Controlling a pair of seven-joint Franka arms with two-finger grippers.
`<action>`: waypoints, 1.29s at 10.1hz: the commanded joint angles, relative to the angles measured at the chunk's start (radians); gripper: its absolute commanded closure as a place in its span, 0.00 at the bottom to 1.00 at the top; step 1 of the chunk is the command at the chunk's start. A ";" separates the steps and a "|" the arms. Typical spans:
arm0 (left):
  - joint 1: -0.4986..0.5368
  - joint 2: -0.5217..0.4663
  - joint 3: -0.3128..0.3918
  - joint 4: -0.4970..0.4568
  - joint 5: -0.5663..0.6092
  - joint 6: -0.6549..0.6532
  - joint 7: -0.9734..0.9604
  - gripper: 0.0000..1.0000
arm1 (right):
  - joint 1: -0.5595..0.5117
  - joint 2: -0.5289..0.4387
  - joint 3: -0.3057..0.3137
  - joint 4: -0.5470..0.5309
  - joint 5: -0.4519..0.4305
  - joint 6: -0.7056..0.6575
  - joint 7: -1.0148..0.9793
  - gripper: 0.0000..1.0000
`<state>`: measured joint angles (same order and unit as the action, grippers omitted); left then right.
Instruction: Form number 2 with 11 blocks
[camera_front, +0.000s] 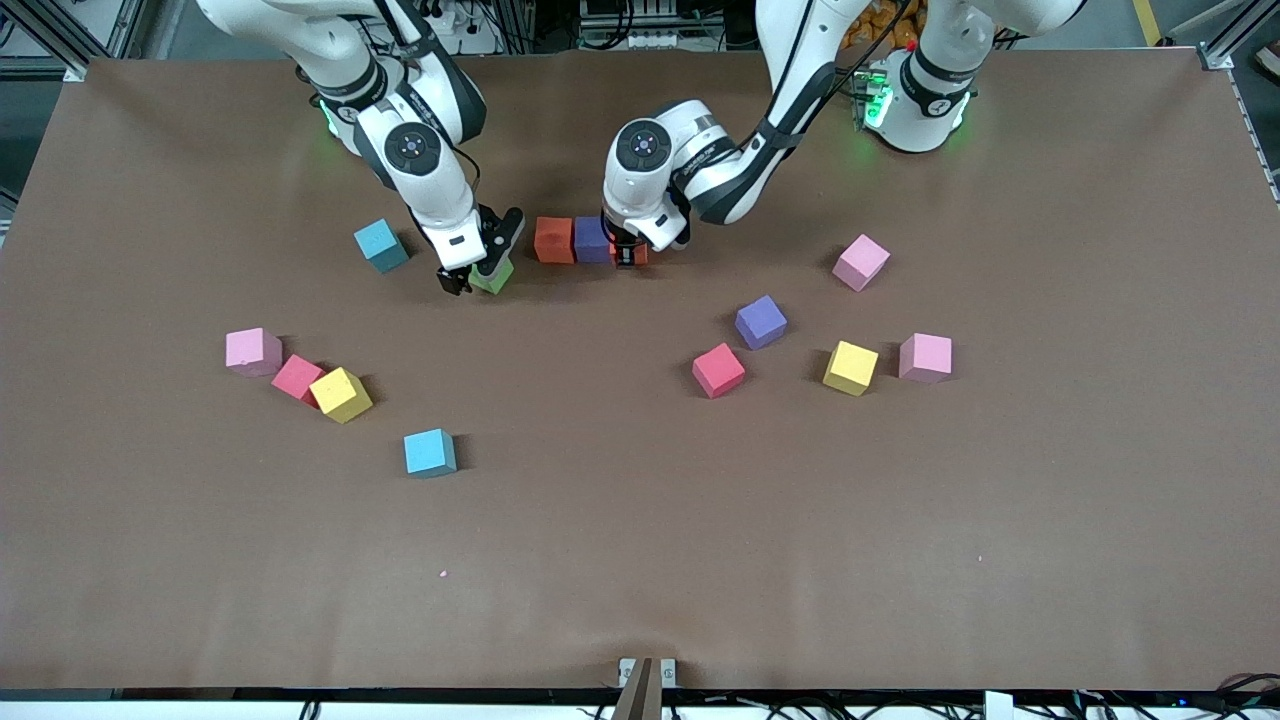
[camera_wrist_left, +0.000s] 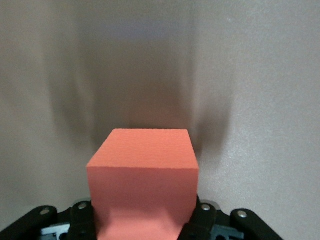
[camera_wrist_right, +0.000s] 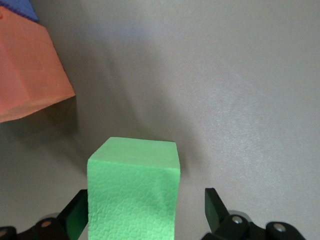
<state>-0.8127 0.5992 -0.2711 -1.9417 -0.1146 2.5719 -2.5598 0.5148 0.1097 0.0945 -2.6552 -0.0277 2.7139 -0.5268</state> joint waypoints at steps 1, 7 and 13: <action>-0.016 0.019 0.006 0.023 -0.008 0.008 -0.016 0.63 | -0.010 -0.007 0.007 -0.011 -0.014 0.014 -0.022 0.12; -0.022 0.008 0.006 0.023 0.039 -0.004 -0.014 0.00 | -0.025 -0.048 0.010 0.000 -0.014 -0.048 -0.036 0.69; 0.004 -0.113 0.006 0.024 0.047 -0.197 0.010 0.00 | -0.025 -0.103 0.008 0.156 0.003 -0.297 -0.025 0.72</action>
<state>-0.8204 0.5398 -0.2695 -1.9061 -0.0917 2.4307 -2.5554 0.5108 0.0315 0.0935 -2.5490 -0.0261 2.4929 -0.5502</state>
